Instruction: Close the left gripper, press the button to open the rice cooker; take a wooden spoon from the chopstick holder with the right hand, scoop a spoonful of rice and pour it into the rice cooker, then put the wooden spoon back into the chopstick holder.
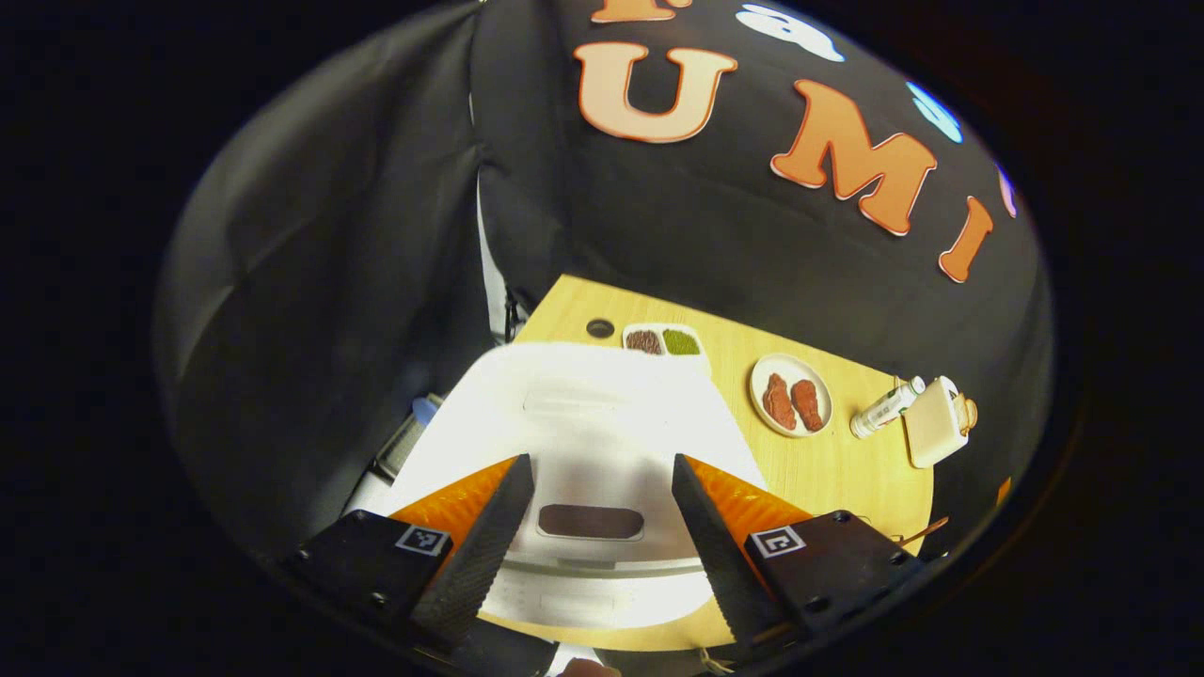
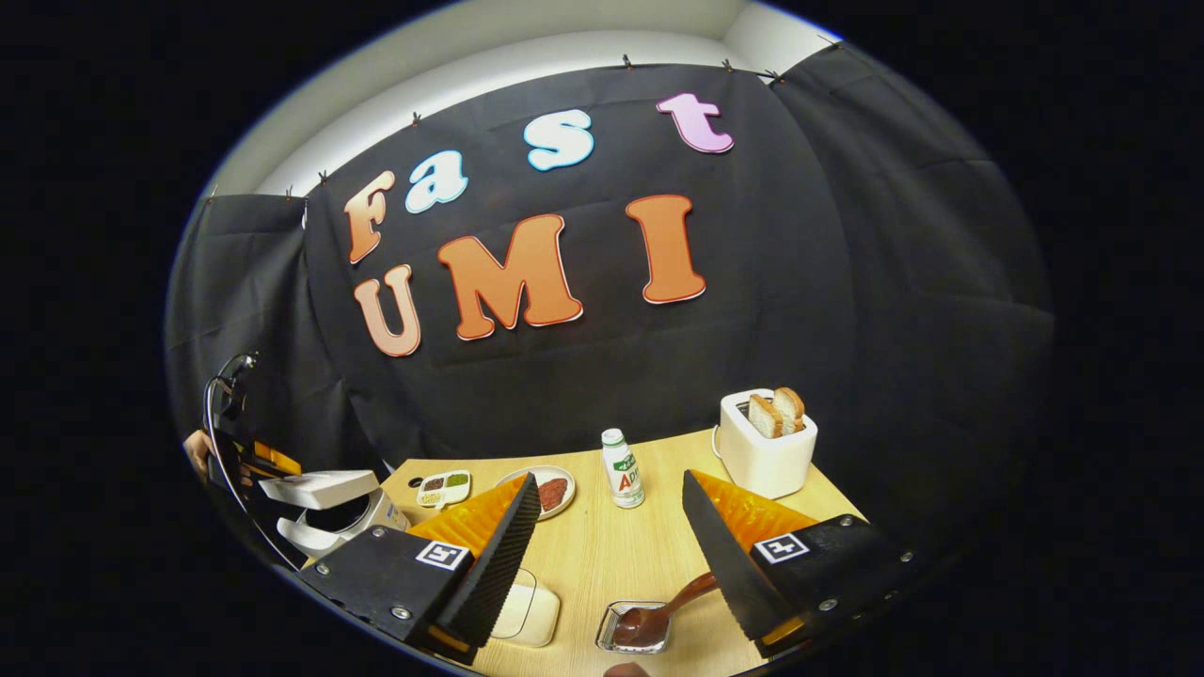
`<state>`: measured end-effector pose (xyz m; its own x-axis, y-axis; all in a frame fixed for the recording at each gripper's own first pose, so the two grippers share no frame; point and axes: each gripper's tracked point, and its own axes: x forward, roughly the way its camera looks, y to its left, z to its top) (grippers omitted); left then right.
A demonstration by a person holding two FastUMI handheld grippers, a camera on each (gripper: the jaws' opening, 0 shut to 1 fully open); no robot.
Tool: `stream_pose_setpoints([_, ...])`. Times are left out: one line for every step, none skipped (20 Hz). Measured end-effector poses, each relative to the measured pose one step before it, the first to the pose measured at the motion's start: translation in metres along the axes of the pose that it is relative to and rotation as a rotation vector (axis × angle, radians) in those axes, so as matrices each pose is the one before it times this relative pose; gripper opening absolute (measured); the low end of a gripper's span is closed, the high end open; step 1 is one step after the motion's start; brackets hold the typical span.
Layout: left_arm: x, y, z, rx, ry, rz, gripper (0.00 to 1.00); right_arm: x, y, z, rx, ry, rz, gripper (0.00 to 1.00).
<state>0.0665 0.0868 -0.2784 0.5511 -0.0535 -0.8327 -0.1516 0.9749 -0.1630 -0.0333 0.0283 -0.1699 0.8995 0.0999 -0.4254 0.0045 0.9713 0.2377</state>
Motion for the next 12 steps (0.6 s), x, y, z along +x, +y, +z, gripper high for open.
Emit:
stream_pose_setpoints([0.00421,0.00201,-0.01245,-0.00473,0.03220,0.00357,1.00,0.00210,0.00151,-0.00151,-0.00325,0.00440,0.01110,0.95])
stream_pose_setpoints([0.00631,0.00510,-0.01170,0.00757,0.03693,0.01599,1.00,0.00199,0.00305,-0.00001,-0.00188,0.00261,0.01250,0.95])
stream_pose_setpoints([0.00468,0.00607,-0.01197,0.00425,0.03225,0.02681,1.00,0.00116,0.00194,-0.00071,-0.00350,0.00348,0.00788,0.95])
stream_pose_setpoints([0.00553,0.00535,-0.01153,0.01625,0.03200,0.02373,1.00,0.00161,0.00233,-0.00059,-0.00338,0.00003,0.00992,0.95])
stream_pose_setpoints([0.00302,0.00367,-0.00744,0.02236,0.02203,0.02193,0.99,0.00173,-0.00016,-0.00083,-0.00277,0.00152,0.00482,0.95])
stream_pose_setpoints([-0.00254,-0.00116,-0.00089,0.00897,0.00489,0.00494,0.99,0.00112,0.00090,-0.00100,-0.00035,0.00220,0.00699,0.95])
stream_pose_setpoints([0.00583,-0.00125,0.00296,0.01367,-0.00531,-0.00106,1.00,0.00174,0.00156,-0.00100,0.00097,0.00293,0.00651,0.95])
stream_pose_setpoints([0.00075,-0.00212,-0.00189,0.00399,0.02266,0.00079,1.00,0.00204,0.00088,-0.00098,0.00193,0.00464,0.00494,0.95])
stream_pose_setpoints([0.00084,-0.00084,0.00027,0.00963,0.00483,-0.00193,1.00,0.00043,0.00199,-0.00160,0.00211,0.00400,0.00843,0.95])
stream_pose_setpoints([0.00194,0.00028,-0.00058,0.01245,0.00774,-0.00148,1.00,0.00121,0.00036,-0.00098,0.00043,0.00175,0.00279,0.95])
stream_pose_setpoints([0.00053,-0.00141,0.00084,-0.00813,-0.00272,0.00223,1.00,-0.00054,0.00079,-0.00080,0.00076,-0.00043,0.00636,0.95])
stream_pose_setpoints([-0.00055,0.00053,0.00416,-0.01273,-0.02265,0.00229,0.99,0.00091,0.00065,-0.00080,0.00107,0.00033,0.00190,0.95])
